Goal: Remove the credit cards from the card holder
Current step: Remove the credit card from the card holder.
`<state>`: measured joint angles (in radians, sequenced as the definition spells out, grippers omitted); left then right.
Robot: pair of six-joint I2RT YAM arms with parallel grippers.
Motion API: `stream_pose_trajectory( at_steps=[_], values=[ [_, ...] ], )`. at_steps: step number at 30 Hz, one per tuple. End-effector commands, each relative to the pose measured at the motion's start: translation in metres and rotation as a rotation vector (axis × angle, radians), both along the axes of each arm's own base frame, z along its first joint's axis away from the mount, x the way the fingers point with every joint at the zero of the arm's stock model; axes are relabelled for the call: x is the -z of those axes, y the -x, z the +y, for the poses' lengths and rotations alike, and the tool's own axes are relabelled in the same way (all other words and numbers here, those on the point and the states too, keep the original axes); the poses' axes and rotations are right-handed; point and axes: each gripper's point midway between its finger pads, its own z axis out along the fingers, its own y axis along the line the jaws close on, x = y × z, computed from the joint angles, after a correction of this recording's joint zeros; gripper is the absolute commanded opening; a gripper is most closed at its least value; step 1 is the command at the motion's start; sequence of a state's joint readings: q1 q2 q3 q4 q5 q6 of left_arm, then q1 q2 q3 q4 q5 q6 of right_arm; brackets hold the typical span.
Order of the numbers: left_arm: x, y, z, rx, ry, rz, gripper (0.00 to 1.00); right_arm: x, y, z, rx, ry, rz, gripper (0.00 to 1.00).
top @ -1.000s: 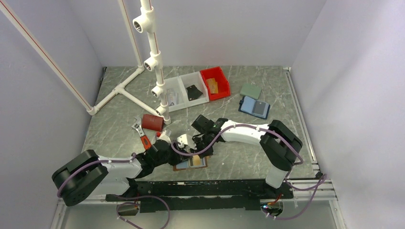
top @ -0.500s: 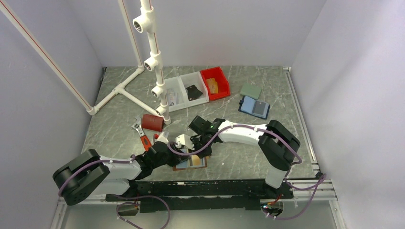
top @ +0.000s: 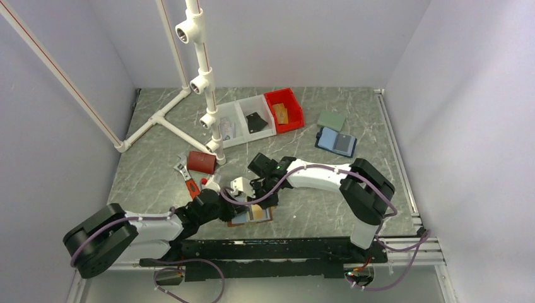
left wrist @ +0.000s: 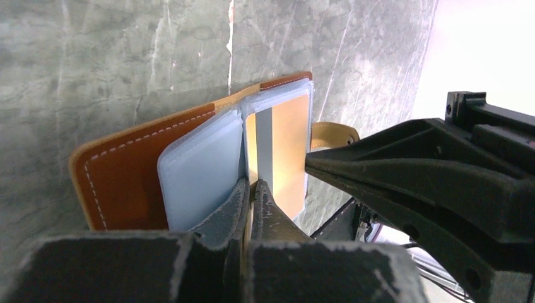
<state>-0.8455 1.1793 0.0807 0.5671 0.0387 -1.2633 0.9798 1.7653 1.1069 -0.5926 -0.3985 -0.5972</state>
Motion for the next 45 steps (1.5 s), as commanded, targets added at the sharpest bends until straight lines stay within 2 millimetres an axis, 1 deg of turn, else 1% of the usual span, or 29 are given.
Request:
stream_pose_trajectory(
  at_steps=[1, 7, 14, 15, 21, 32, 45],
  values=[
    [-0.001, 0.003, 0.009, 0.009, -0.023, -0.049, 0.0, 0.021, -0.02, 0.006, 0.004, 0.006, -0.069, 0.06],
    [-0.006, 0.007, 0.018, 0.005, -0.031, -0.066, 0.0, 0.029, -0.021, 0.001, 0.0, 0.04, -0.071, 0.07],
    [-0.003, 0.013, 0.029, -0.016, -0.028, -0.055, 0.0, 0.03, -0.023, -0.001, 0.003, 0.05, -0.081, 0.07],
    [-0.006, 0.013, 0.029, -0.016, -0.019, -0.064, 0.0, 0.03, -0.023, -0.001, 0.002, 0.049, -0.082, 0.07],
    [-0.01, 0.015, 0.032, -0.02, -0.014, -0.067, 0.0, 0.029, -0.023, -0.001, 0.004, 0.048, -0.077, 0.08],
    [-0.007, 0.018, 0.036, -0.02, -0.028, -0.055, 0.0, 0.026, -0.026, -0.002, 0.01, 0.043, -0.075, 0.08],
    [-0.007, 0.019, 0.038, -0.012, -0.042, -0.063, 0.0, 0.016, -0.036, -0.007, 0.038, 0.024, -0.076, 0.09]
  ],
)
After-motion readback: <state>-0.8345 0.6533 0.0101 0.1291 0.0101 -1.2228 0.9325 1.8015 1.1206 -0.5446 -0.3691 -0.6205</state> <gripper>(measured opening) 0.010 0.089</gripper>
